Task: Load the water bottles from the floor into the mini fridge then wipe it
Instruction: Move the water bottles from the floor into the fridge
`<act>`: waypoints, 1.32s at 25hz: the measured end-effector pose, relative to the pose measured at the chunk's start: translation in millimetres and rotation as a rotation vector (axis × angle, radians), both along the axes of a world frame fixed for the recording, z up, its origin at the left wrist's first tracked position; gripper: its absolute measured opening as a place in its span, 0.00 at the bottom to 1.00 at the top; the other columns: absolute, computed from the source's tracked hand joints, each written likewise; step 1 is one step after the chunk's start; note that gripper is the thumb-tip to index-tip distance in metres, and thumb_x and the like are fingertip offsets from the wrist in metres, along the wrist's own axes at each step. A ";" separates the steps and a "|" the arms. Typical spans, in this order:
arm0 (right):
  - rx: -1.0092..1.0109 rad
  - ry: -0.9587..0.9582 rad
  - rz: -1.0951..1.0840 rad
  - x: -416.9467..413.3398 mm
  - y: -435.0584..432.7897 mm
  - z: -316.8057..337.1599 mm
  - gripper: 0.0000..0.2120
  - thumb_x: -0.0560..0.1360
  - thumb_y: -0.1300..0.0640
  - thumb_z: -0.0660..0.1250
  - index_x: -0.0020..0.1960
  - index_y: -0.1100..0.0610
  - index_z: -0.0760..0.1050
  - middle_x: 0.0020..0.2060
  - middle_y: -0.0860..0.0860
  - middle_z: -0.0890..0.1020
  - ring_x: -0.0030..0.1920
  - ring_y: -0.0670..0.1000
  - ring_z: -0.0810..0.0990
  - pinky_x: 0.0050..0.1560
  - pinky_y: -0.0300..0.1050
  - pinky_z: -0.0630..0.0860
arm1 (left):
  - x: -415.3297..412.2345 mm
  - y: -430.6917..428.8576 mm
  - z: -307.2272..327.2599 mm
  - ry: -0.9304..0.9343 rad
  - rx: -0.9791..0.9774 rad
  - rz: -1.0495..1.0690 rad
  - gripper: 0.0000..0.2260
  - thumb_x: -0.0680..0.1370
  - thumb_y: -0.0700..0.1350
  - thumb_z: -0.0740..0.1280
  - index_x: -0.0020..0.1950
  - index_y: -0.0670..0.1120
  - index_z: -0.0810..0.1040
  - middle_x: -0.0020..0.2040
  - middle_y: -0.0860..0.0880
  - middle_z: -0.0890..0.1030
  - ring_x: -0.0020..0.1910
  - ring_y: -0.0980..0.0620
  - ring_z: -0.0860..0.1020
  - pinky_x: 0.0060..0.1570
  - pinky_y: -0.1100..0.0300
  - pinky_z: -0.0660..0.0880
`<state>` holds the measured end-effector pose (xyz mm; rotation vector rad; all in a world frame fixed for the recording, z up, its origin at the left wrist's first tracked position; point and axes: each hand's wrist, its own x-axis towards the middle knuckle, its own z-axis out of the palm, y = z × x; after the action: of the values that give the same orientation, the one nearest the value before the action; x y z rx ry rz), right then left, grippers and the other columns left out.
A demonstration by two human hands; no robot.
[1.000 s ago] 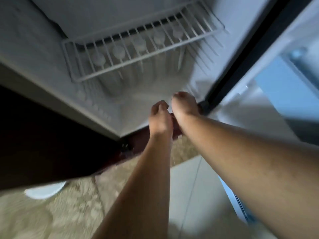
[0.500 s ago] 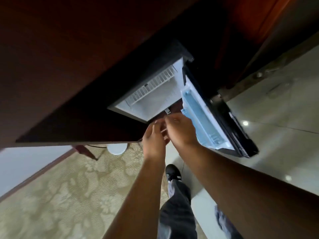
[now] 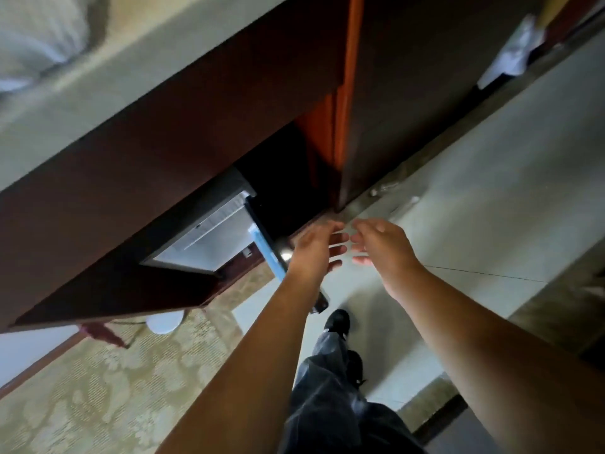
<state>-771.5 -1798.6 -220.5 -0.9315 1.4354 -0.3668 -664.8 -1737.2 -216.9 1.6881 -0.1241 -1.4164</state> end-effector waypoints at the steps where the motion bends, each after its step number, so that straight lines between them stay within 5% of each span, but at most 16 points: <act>1: 0.018 0.044 -0.046 -19.1 -13.5 -5.9 0.06 0.79 0.53 0.66 0.47 0.53 0.80 0.40 0.52 0.84 0.41 0.52 0.83 0.50 0.52 0.83 | -11.7 -16.3 -5.5 0.022 0.018 -0.026 0.11 0.82 0.52 0.63 0.52 0.50 0.83 0.47 0.51 0.86 0.46 0.51 0.82 0.48 0.55 0.76; 8: 0.071 0.213 -0.272 -136.7 -124.2 -45.2 0.11 0.79 0.51 0.66 0.57 0.56 0.79 0.43 0.52 0.84 0.45 0.53 0.83 0.46 0.52 0.84 | -62.5 -140.5 -38.0 0.002 0.107 -0.248 0.08 0.82 0.51 0.64 0.52 0.51 0.82 0.48 0.51 0.85 0.44 0.52 0.81 0.44 0.58 0.74; 16: 0.133 0.197 -0.225 -203.2 -299.5 -154.8 0.11 0.80 0.48 0.65 0.56 0.53 0.78 0.46 0.52 0.84 0.45 0.52 0.83 0.49 0.55 0.85 | -122.6 -306.7 -144.9 -0.217 0.206 -0.407 0.05 0.82 0.49 0.64 0.50 0.52 0.78 0.49 0.50 0.82 0.48 0.52 0.79 0.48 0.55 0.76; 18: 0.146 0.224 -0.204 -212.8 -335.3 -198.7 0.13 0.79 0.46 0.66 0.57 0.54 0.79 0.46 0.53 0.84 0.45 0.52 0.84 0.45 0.53 0.85 | -134.7 -341.6 -189.9 -0.275 0.228 -0.451 0.06 0.78 0.53 0.65 0.49 0.53 0.79 0.52 0.49 0.83 0.51 0.50 0.81 0.57 0.51 0.78; 20: 0.169 0.221 -0.195 -216.8 -364.8 -248.7 0.14 0.79 0.45 0.67 0.58 0.54 0.79 0.46 0.52 0.84 0.44 0.52 0.84 0.42 0.52 0.85 | -143.0 -374.5 -243.9 -0.327 0.281 -0.481 0.18 0.70 0.58 0.64 0.55 0.51 0.80 0.53 0.47 0.84 0.53 0.47 0.82 0.60 0.48 0.79; 23: 0.219 0.244 -0.168 -220.9 -387.8 -330.9 0.17 0.78 0.43 0.67 0.61 0.53 0.78 0.48 0.50 0.84 0.42 0.48 0.84 0.38 0.48 0.83 | -148.5 -413.4 -328.3 -0.366 0.327 -0.479 0.23 0.71 0.56 0.69 0.62 0.48 0.80 0.56 0.40 0.83 0.46 0.46 0.81 0.47 0.59 0.74; 28: 0.247 0.333 -0.116 -204.2 -405.0 -501.7 0.22 0.77 0.39 0.67 0.64 0.52 0.75 0.57 0.50 0.81 0.48 0.52 0.85 0.42 0.49 0.85 | -136.9 -453.4 -516.1 -0.524 0.372 -0.631 0.22 0.79 0.49 0.69 0.72 0.47 0.73 0.70 0.46 0.77 0.64 0.48 0.78 0.44 0.70 0.71; 31: 0.239 0.358 -0.112 -178.3 -410.5 -598.0 0.26 0.75 0.39 0.69 0.68 0.51 0.72 0.54 0.51 0.81 0.43 0.49 0.83 0.49 0.53 0.85 | -127.5 -460.7 -615.6 -0.672 0.319 -0.742 0.26 0.76 0.51 0.71 0.72 0.46 0.71 0.71 0.42 0.74 0.69 0.43 0.74 0.64 0.54 0.73; 33: 0.223 0.399 -0.100 -168.5 -416.6 -652.3 0.31 0.73 0.37 0.70 0.70 0.52 0.71 0.57 0.53 0.81 0.50 0.52 0.83 0.54 0.55 0.83 | -122.1 -467.5 -666.9 -0.793 0.316 -0.850 0.28 0.76 0.51 0.71 0.74 0.46 0.69 0.73 0.41 0.70 0.72 0.40 0.70 0.67 0.47 0.72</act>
<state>-940.0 -2215.2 -872.8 -0.7790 1.8499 -0.0905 -786.8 -2204.7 -883.9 2.5514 -1.2302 -1.2542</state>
